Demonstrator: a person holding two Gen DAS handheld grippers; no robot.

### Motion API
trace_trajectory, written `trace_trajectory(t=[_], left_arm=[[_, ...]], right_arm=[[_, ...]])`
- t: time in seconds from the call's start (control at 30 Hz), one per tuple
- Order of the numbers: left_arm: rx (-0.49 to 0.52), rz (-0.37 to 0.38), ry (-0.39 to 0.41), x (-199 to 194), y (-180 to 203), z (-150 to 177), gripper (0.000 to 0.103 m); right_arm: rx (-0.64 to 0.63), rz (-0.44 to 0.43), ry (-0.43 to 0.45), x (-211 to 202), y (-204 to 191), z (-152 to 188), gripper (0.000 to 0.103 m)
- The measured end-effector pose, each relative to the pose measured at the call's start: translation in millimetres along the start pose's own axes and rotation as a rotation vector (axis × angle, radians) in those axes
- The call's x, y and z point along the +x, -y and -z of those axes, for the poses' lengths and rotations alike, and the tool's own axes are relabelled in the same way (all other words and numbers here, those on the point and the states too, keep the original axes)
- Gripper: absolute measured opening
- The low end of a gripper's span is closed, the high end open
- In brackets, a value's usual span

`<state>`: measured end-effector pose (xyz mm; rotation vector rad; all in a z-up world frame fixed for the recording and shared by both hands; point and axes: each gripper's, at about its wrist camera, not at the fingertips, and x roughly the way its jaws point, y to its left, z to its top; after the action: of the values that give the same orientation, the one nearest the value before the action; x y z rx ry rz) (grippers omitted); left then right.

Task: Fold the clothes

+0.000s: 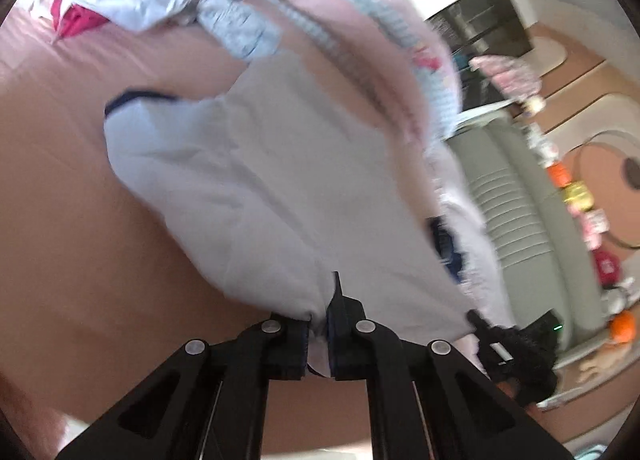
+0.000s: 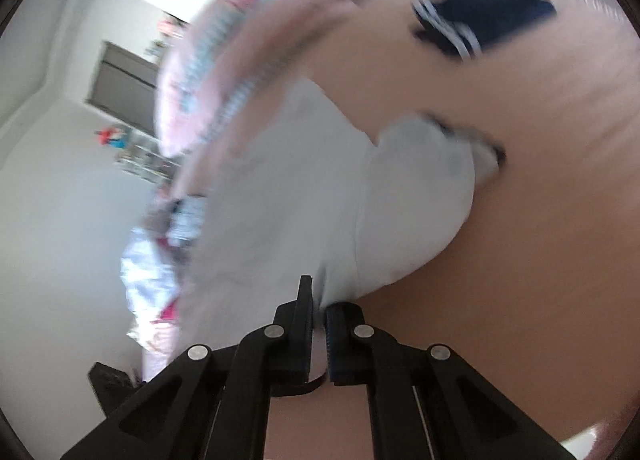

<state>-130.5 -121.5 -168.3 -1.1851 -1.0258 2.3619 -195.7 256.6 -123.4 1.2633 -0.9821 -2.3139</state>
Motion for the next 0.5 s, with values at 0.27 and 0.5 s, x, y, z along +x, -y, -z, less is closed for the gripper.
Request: trace_trajectory(t=[0.27,0.5], left_arm=[[-0.335,-0.061,-0.114,7.9,-67.0,40.0,0.026],[-0.351,-0.145,0.088,-13.2,-83.4,24.7,0.047]], right_arm=[[0.07,0.078,-0.097,-20.4,35.2,31.5,0.006],[0.211,0.116,-0.039,6.7,74.9,17.1,0.051]])
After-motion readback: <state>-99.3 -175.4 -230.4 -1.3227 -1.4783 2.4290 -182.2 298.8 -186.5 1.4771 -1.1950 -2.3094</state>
